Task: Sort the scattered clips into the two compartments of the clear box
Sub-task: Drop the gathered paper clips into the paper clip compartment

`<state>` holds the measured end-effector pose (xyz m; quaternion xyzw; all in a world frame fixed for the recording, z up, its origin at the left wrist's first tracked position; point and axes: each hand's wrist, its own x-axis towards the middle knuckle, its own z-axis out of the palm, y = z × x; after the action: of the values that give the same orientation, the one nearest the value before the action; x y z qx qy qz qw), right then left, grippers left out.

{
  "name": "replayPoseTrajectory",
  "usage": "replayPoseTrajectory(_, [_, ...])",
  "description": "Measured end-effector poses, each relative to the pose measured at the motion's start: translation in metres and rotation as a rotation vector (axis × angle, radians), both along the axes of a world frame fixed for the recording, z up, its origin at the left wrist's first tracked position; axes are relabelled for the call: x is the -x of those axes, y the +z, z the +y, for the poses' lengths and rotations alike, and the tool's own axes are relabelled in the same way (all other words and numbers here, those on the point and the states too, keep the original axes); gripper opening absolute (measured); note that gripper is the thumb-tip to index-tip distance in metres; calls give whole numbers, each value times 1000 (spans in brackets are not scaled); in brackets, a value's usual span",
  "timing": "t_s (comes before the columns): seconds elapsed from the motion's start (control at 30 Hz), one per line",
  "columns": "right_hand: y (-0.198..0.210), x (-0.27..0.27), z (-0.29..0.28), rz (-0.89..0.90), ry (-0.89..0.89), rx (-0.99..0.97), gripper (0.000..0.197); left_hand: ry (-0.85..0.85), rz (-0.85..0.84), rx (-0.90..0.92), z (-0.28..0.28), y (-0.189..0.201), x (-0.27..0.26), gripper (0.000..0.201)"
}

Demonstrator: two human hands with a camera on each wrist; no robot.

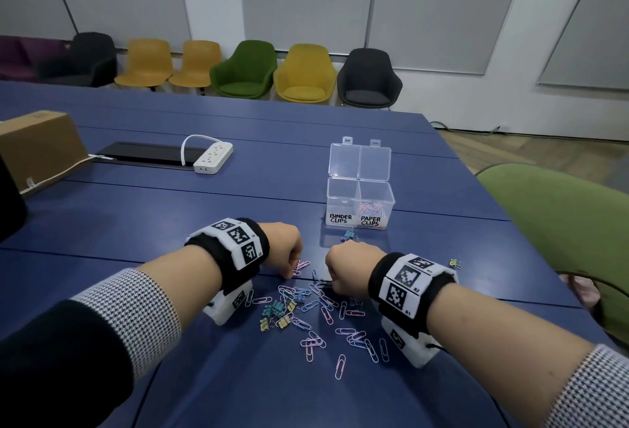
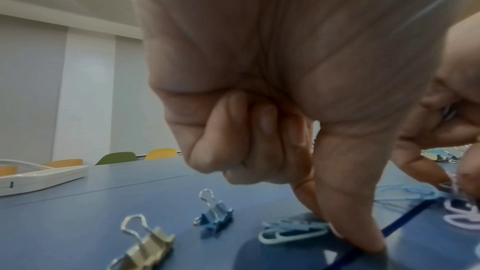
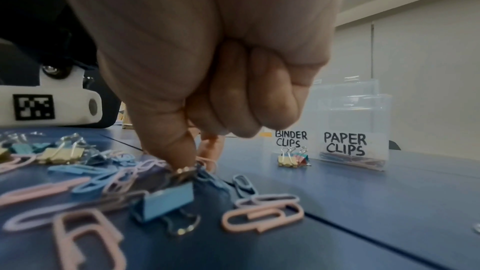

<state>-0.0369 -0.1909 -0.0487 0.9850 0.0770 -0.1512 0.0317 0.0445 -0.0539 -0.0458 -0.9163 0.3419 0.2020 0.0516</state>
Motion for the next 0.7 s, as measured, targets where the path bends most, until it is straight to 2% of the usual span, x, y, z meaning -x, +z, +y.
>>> replayPoseTrajectory(0.1, [-2, -4, -1, 24, -48, -15, 28, 8, -7, -49, 0, -1, 5, 5])
replayPoseTrajectory(0.2, [-4, -6, -7, 38, -82, -132, 14, 50, 3, -67, 4, 0, 7, 17])
replayPoseTrajectory(0.27, [-5, -6, -18, 69, -130, -257, 18, 153, 103, 59, 9, 2, 7, 16])
replayPoseTrajectory(0.3, [-5, -5, -24, 78, -160, -360, 17, 255, 229, 209, 12, 3, 8, 16])
replayPoseTrajectory(0.37, [-3, 0, -37, 107, -271, -669, 18, 534, 548, 638, 19, 5, 9, 25])
replayPoseTrajectory(0.43, [-2, 4, -48, 199, -477, -1175, 25, 764, 809, 1057, 27, 5, 8, 31])
replayPoseTrajectory(0.5, [-1, 9, -56, 276, -639, -1585, 27, 908, 1014, 1336, 33, 6, 5, 31])
replayPoseTrajectory(0.6, [5, 16, -57, 327, -726, -1931, 13, 1044, 1194, 1537, 42, 12, 5, 14])
replayPoseTrajectory(0.63, [6, 18, -56, 319, -761, -2026, 10, 1050, 1206, 1546, 44, 14, 7, 9])
replayPoseTrajectory(0.7, [4, 21, -56, 290, -835, -2159, 8, 1046, 1152, 1453, 48, 16, 10, 11])
